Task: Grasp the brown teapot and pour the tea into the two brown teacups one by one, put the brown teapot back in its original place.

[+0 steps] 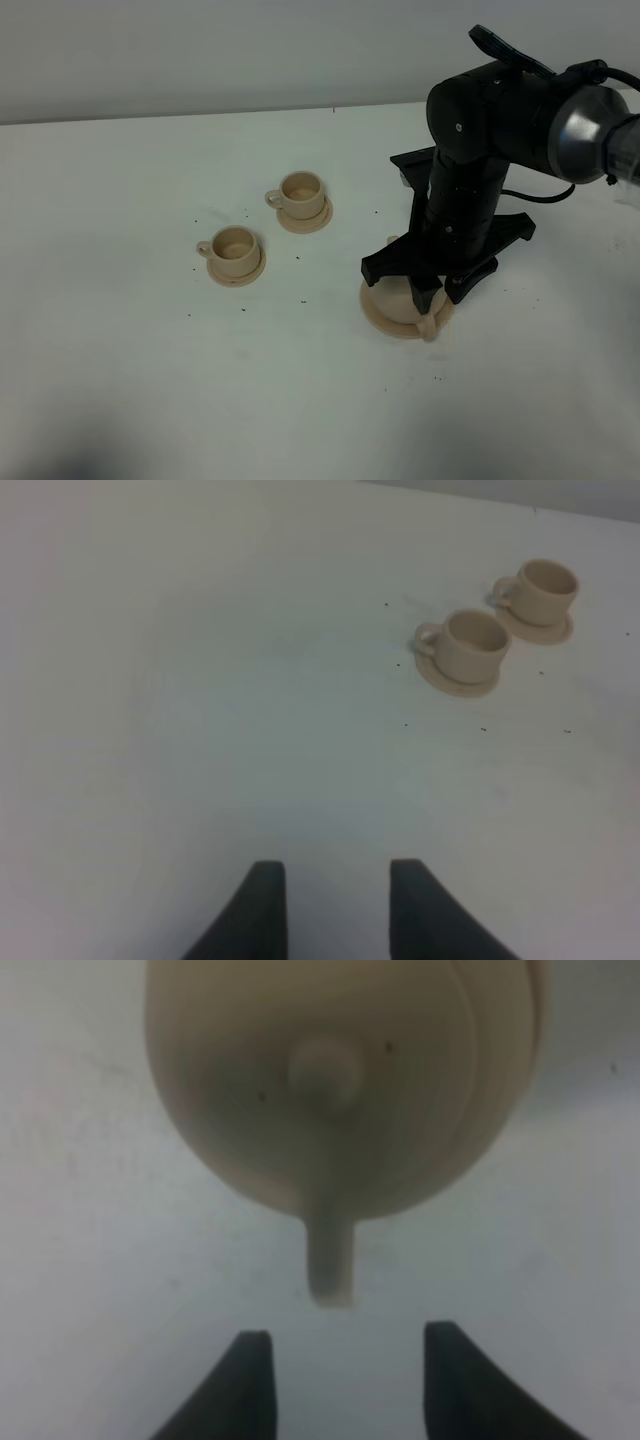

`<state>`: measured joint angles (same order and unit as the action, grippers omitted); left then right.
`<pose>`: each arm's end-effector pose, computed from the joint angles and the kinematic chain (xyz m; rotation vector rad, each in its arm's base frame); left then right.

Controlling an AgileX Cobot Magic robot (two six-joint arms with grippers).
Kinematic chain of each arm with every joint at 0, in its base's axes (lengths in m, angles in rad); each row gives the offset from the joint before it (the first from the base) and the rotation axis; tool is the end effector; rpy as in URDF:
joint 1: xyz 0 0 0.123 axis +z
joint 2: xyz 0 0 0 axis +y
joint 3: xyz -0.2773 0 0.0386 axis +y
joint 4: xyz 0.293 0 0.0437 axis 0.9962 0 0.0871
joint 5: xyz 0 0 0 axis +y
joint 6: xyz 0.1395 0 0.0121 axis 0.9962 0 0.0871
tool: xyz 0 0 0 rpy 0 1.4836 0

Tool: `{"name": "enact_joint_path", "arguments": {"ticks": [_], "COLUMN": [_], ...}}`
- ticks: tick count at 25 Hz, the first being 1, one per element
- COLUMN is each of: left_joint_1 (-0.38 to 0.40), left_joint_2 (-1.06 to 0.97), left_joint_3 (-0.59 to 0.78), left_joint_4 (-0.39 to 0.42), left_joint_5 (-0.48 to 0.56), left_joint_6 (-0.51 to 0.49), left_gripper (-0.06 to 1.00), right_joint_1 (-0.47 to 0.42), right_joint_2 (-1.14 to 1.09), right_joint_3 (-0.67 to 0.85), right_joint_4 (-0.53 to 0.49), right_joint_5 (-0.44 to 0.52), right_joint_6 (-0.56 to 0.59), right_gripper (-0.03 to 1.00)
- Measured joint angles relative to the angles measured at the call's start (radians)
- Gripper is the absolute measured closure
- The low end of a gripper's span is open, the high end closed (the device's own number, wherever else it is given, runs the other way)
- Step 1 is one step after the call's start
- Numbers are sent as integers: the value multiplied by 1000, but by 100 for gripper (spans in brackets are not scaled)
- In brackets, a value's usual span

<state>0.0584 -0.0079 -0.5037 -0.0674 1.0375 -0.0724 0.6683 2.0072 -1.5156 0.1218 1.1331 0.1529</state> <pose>0.0834 -0.0033 0.2816 -0.1287 2.0047 -0.0891 0.3327 0.2823 0.1191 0.7203 -3.0383 -0.1800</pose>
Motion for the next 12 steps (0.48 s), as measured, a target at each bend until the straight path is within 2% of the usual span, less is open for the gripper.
{"name": "enact_joint_path", "arguments": {"ticks": [12], "left_joint_1": [0], "left_joint_2": [0], "left_joint_3": [0], "left_joint_4": [0], "left_joint_5": [0], "left_joint_6": [0], "left_gripper": [67], "right_joint_1": [-2], "right_joint_2": [80], "right_joint_3": [-53], "right_joint_4": [8], "right_joint_5": [27], "right_joint_6": [-34], "right_gripper": [64]}}
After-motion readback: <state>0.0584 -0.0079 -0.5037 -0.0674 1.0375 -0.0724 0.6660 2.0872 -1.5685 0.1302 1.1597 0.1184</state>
